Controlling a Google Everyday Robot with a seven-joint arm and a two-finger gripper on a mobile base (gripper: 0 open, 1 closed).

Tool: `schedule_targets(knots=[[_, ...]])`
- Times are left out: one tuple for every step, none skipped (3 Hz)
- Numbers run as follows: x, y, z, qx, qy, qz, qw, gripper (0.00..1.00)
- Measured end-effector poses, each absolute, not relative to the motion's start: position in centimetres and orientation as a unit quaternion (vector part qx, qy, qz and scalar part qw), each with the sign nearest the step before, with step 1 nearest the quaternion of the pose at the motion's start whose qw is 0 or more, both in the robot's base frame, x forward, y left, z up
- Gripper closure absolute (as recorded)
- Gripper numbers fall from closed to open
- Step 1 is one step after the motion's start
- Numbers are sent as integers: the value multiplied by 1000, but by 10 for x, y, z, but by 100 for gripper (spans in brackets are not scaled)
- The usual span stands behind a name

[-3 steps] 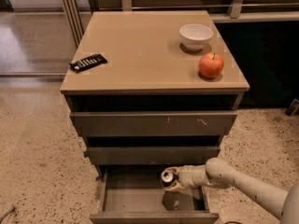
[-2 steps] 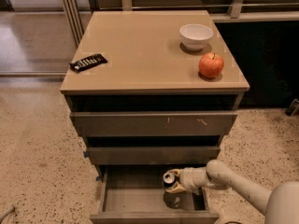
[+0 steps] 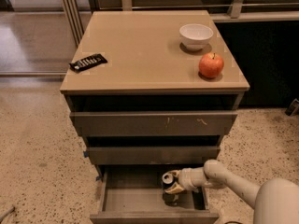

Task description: Place pepsi can into bottom drawer

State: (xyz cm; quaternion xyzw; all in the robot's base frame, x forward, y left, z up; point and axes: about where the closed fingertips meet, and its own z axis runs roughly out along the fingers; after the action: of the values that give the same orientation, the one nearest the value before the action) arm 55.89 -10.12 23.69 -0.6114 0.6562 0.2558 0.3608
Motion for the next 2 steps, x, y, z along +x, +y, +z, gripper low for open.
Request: schedule_targets(knots=[[552,-96,217,-609,655,262,363,100],[545,-91,197,-609,652,270,363,100]])
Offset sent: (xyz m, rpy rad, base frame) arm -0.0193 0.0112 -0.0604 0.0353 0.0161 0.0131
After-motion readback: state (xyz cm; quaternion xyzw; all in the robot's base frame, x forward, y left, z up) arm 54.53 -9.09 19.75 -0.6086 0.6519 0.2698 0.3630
